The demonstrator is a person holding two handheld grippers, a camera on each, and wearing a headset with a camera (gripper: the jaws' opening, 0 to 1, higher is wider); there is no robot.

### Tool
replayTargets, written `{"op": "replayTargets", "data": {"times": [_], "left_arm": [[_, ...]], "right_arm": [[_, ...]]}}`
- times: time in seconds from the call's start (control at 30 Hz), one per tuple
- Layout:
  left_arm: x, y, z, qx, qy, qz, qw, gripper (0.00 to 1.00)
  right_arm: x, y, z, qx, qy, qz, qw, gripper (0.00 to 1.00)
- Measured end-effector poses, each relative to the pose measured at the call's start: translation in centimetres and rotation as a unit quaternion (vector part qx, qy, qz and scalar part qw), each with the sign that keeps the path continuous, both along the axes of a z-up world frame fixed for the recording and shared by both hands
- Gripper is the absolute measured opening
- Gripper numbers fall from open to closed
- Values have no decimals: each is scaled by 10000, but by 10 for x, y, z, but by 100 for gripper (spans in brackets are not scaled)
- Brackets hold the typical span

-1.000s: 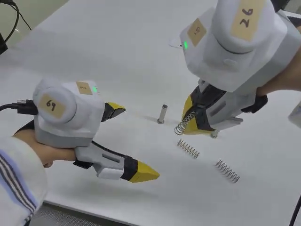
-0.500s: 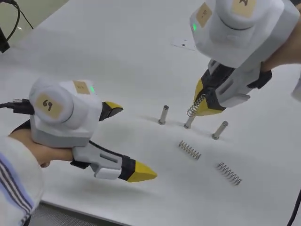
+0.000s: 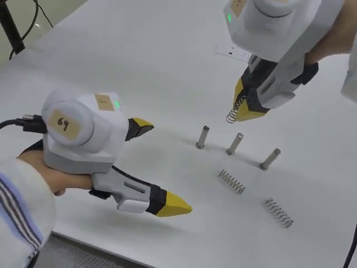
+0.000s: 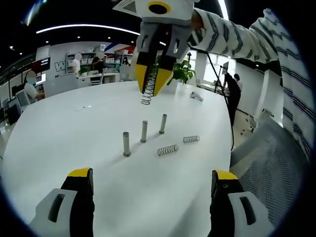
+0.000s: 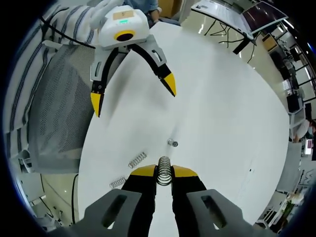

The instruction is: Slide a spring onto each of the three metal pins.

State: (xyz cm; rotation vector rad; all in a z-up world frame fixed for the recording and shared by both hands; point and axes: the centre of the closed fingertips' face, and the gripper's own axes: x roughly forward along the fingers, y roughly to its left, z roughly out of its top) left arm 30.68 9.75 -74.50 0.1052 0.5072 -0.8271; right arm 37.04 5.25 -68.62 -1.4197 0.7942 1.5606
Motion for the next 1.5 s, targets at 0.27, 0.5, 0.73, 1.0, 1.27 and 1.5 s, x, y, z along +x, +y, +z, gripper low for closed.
{"op": "replayTargets", "data": {"times": [0.27,0.5,0.73,1.0,1.27,1.5], "left_arm": [[3,4,2,-56,37,117,9999,98],[5,5,5,-81,29,168,9998,98],[6,8,2,-85,72,232,9997,98],[7,11,1,-75,88,266,9996,98],[12,15,3,-106,91,315,9994,98],[14,15,2,-106,97,333,9993,98]], "right_arm": [[4,12,-8,-125,-11,248,9996,8],[7,19,-17,-220,79,352,9991,8],[12,26,-27,-312,124,429,9985,8],[16,29,-37,-390,149,476,9980,8],[19,28,-53,-510,246,401,9976,8],[22,23,-59,-616,199,390,9971,8]]}}
